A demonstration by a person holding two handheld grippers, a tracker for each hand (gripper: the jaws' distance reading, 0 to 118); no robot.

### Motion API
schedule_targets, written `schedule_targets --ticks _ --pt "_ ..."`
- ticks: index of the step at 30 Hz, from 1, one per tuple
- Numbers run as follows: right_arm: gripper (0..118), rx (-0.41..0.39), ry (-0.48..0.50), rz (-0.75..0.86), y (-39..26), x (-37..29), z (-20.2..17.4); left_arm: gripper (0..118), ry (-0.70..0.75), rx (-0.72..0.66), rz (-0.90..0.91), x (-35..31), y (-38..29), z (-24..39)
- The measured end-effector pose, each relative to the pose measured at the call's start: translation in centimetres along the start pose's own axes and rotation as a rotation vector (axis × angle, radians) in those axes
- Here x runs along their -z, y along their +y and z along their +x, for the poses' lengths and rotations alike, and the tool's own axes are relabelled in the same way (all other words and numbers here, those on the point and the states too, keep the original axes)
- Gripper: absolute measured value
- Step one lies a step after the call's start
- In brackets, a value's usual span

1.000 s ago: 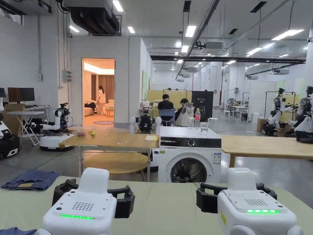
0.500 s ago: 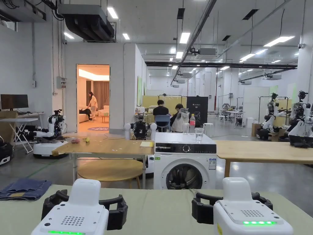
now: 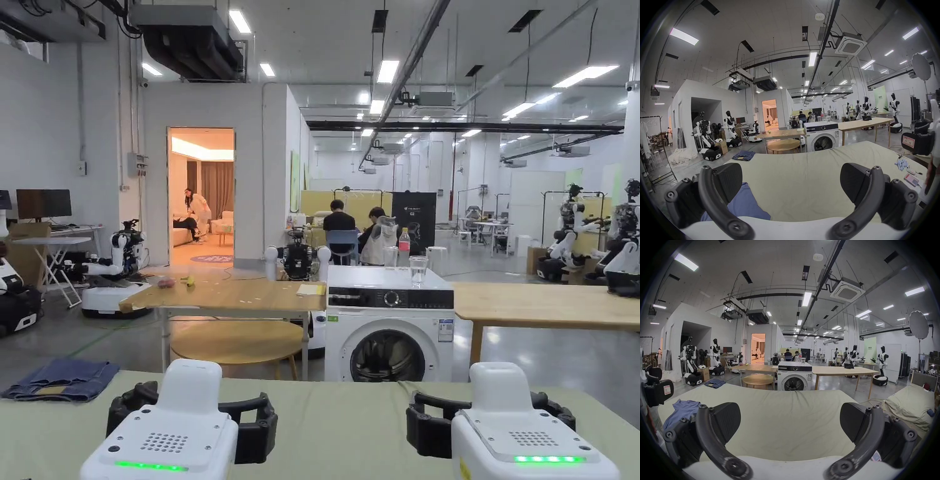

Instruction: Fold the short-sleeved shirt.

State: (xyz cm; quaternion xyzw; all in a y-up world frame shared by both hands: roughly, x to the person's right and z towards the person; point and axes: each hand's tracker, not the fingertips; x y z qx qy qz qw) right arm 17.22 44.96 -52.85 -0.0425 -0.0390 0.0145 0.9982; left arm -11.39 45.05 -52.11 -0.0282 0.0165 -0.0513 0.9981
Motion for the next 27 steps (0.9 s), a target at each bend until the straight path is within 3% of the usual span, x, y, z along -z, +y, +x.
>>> schedule_targets --ticks 2,3,4,5,6,8,10,13,17,20,27 --pt "117 -0.008 -0.005 0.005 0.1 0.0 0.0 118 -0.006 -0.002 0.000 0.1 0.1 0.0" --pt "108 -0.006 -0.001 0.006 0.3 -0.2 0.1 115 -0.010 -0.001 -0.009 0.1 0.1 0.0" --pt "69 0.008 0.005 0.011 0.4 -0.4 0.3 90 -0.015 -0.005 -0.016 0.1 0.2 0.0" --pt "22 0.012 0.006 0.015 0.5 -0.5 0.4 41 -0.022 -0.009 -0.013 0.1 0.2 0.1" --pt "0 -0.001 -0.020 0.018 0.5 -0.4 0.3 0 -0.040 -0.012 -0.001 0.0 0.2 0.1" --pt "0 -0.051 -0.087 0.037 -0.2 -0.2 0.1 0 -0.001 -0.005 -0.002 0.1 0.1 0.5" --pt "0 -0.020 -0.006 0.013 -0.4 -0.3 0.4 0 -0.029 -0.006 0.008 0.0 0.1 0.1" --pt "0 -0.029 -0.024 0.013 -0.7 -0.1 0.0 0 0.004 -0.002 -0.006 0.5 -0.3 -0.4" --pt "0 -0.026 0.052 -0.009 -0.9 0.6 -3.1 0 0.094 -0.011 -0.027 -0.8 -1.0 -4.1" --pt "0 -0.035 0.145 -0.017 -1.2 1.4 -8.0 0 0.201 -0.021 -0.049 -2.6 -1.7 -9.0" --pt "0 -0.041 0.537 -0.040 -1.5 0.7 -23.2 0 0.535 -0.028 -0.127 -9.8 -4.4 -21.8"
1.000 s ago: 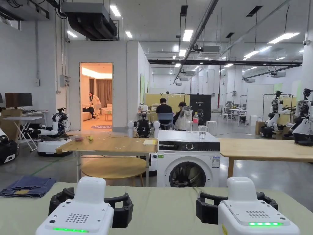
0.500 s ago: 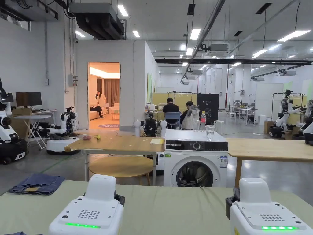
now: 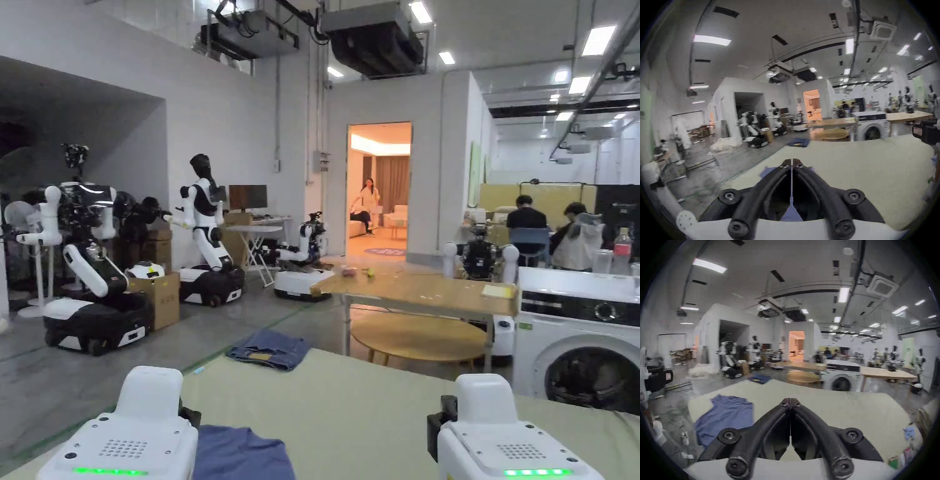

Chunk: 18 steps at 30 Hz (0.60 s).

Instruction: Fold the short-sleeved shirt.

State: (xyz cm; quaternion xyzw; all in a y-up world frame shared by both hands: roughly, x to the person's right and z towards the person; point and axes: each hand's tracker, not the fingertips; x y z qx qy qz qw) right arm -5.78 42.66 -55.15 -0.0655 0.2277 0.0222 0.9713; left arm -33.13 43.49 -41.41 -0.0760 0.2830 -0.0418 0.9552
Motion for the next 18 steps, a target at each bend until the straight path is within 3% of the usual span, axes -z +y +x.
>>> schedule_targets --ticks 2,8,15,18 --pt "0 0.010 0.075 -0.010 -0.5 0.9 -2.4 0 0.033 -0.006 -0.041 0.2 -1.1 -2.6" --pt "0 0.005 0.099 -0.049 -2.8 3.8 -4.3 0 -0.055 -0.002 -0.214 4.2 -4.9 -3.2" --pt "0 -0.022 0.082 -0.119 -5.0 8.0 -3.5 0 -0.257 -0.122 -0.583 18.7 -9.9 1.4" --pt "0 -0.019 0.077 -0.139 -5.8 10.0 -3.2 0 -0.270 -0.072 -0.667 25.1 -11.6 4.4"
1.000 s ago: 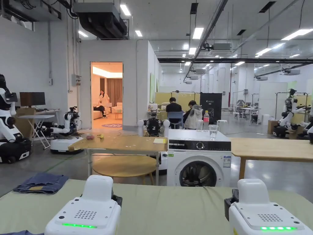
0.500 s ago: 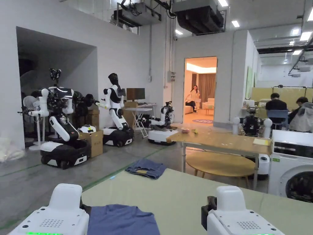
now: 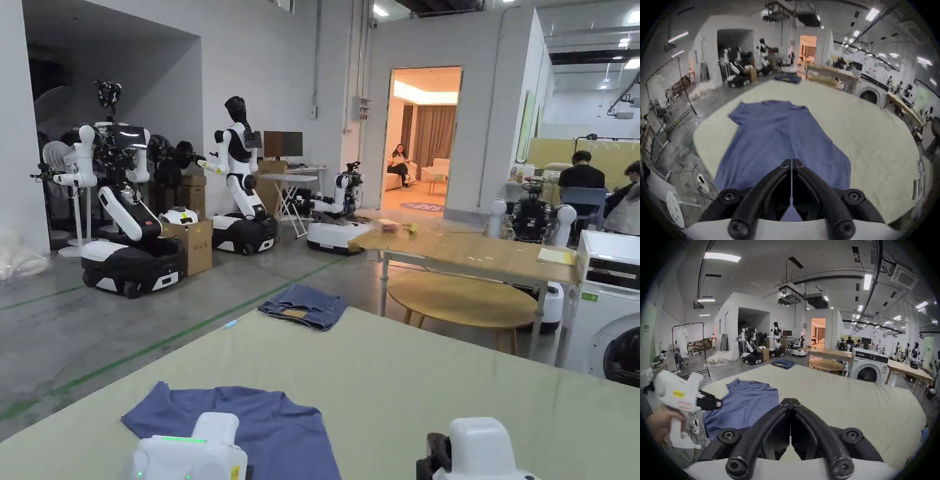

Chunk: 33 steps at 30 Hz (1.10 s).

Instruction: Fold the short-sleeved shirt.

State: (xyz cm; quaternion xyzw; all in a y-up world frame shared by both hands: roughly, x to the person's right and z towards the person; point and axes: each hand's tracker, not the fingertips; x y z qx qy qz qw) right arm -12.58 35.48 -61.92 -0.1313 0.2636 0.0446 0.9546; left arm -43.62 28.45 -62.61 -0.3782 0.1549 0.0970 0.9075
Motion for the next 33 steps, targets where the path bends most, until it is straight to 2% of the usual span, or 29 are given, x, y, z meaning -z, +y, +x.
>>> schedule_targets --ticks 3,4,5,6,7,11,15,17,18,19,20,22,23,24,25,26,27,29,33 --pt "0 -0.001 -0.005 -0.015 -0.5 2.0 0.5 2 0.000 0.005 -0.010 5.1 2.3 1.3" --pt "0 -0.002 -0.006 -0.022 -0.6 2.8 0.6 35 -0.006 0.003 -0.013 6.8 3.1 1.6" --pt "0 -0.004 -0.007 -0.026 -0.7 3.3 0.8 75 -0.016 0.002 -0.020 8.2 3.7 1.9" --pt "0 -0.006 -0.010 -0.031 -0.9 4.0 1.0 107 -0.020 0.004 -0.035 9.7 4.2 2.2" --pt "0 -0.010 -0.014 -0.037 -1.0 4.7 1.2 118 -0.016 0.012 -0.042 11.2 4.7 2.6" --pt "0 -0.010 -0.024 -0.056 -1.8 6.7 1.9 118 0.036 0.066 -0.123 17.0 5.5 3.3" --pt "0 -0.009 -0.045 -0.083 -2.8 8.5 2.9 116 0.023 -0.052 -0.269 21.5 3.7 3.0" --pt "0 0.000 -0.051 -0.097 -3.2 9.0 3.4 113 0.019 0.014 -0.305 22.7 1.9 3.1" --pt "0 0.006 -0.054 -0.101 -3.3 9.1 3.6 113 0.018 0.091 -0.224 22.3 1.8 3.1" --pt "0 0.011 -0.056 -0.104 -3.3 9.1 3.8 110 0.010 0.064 -0.249 21.9 2.4 2.9" --pt "0 0.015 -0.058 -0.106 -3.4 9.1 4.0 100 0.003 0.050 -0.259 21.6 2.7 2.4" --pt "0 0.029 -0.066 -0.110 -3.3 8.8 4.4 69 0.002 -0.002 -0.209 20.5 2.8 1.1" --pt "0 0.033 -0.070 -0.109 -3.3 8.5 4.6 58 -0.004 -0.005 -0.213 20.2 2.8 0.7" --pt "0 0.036 -0.077 -0.108 -3.3 8.2 4.9 52 -0.004 -0.002 -0.213 19.8 2.8 0.5" --pt "0 0.036 -0.089 -0.107 -3.3 7.8 5.2 52 0.003 0.010 -0.205 19.4 2.9 0.6" --pt "0 0.042 -0.097 -0.106 -3.2 7.5 5.6 28 0.009 0.016 -0.198 19.4 3.1 0.6" --pt "0 0.054 -0.107 -0.104 -3.1 7.0 6.2 0 0.013 0.016 -0.190 19.1 3.1 0.7" --pt "0 0.072 -0.131 -0.103 -2.9 5.9 7.2 0 -0.007 0.019 -0.199 18.3 3.6 1.5" --pt "0 0.070 -0.218 -0.077 -2.2 1.7 10.0 0 -0.115 0.040 -0.078 14.1 6.0 5.5"
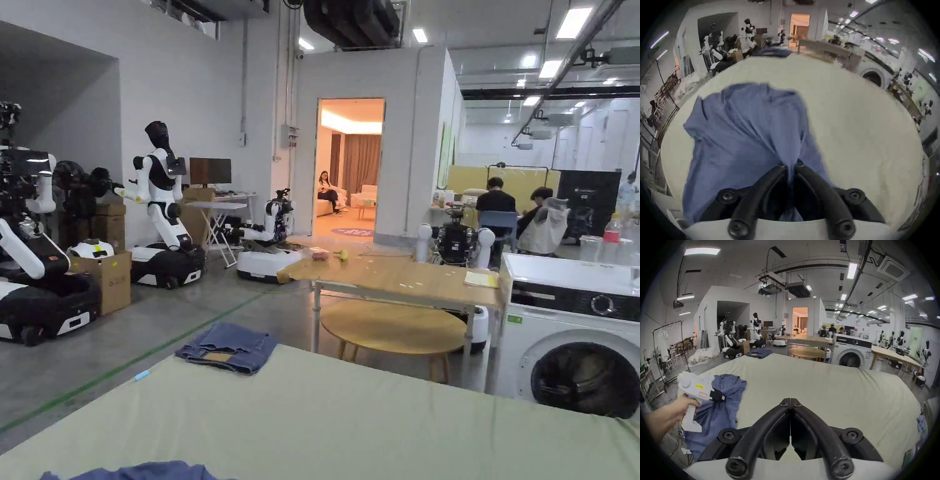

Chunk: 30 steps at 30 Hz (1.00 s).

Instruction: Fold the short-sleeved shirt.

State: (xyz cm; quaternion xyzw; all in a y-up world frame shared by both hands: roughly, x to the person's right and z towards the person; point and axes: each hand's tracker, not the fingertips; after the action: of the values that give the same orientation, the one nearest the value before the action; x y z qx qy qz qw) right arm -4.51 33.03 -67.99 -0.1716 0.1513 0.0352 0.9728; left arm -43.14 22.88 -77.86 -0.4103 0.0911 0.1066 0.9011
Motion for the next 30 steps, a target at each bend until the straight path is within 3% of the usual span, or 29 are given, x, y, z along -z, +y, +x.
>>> schedule_targets --ticks 5,9,17,20,24,27,30 --pt "0 0.052 -0.114 0.045 0.8 -6.5 5.9 0 -0.182 0.083 0.129 -6.6 1.8 9.8" --pt "0 0.076 -0.216 0.086 1.0 -12.4 11.3 0 -0.372 0.185 0.195 -11.8 1.5 21.1" --pt "0 0.073 -0.384 0.099 -0.9 -20.4 20.4 0 -0.741 0.326 0.151 -16.1 -4.3 41.3" --pt "0 0.104 -0.425 0.082 -2.5 -21.8 23.6 0 -0.723 0.450 0.056 -13.8 -8.7 48.1" --pt "0 0.147 -0.470 0.052 -5.0 -22.6 27.4 0 -0.534 0.663 -0.094 -6.6 -16.2 54.5" --pt "0 0.184 -0.466 0.015 -6.4 -22.3 29.4 0 -0.452 0.663 -0.201 -1.9 -19.7 56.0" --pt "0 0.181 -0.471 -0.001 -7.4 -21.8 30.3 0 -0.429 0.667 -0.197 -0.6 -21.0 56.1"
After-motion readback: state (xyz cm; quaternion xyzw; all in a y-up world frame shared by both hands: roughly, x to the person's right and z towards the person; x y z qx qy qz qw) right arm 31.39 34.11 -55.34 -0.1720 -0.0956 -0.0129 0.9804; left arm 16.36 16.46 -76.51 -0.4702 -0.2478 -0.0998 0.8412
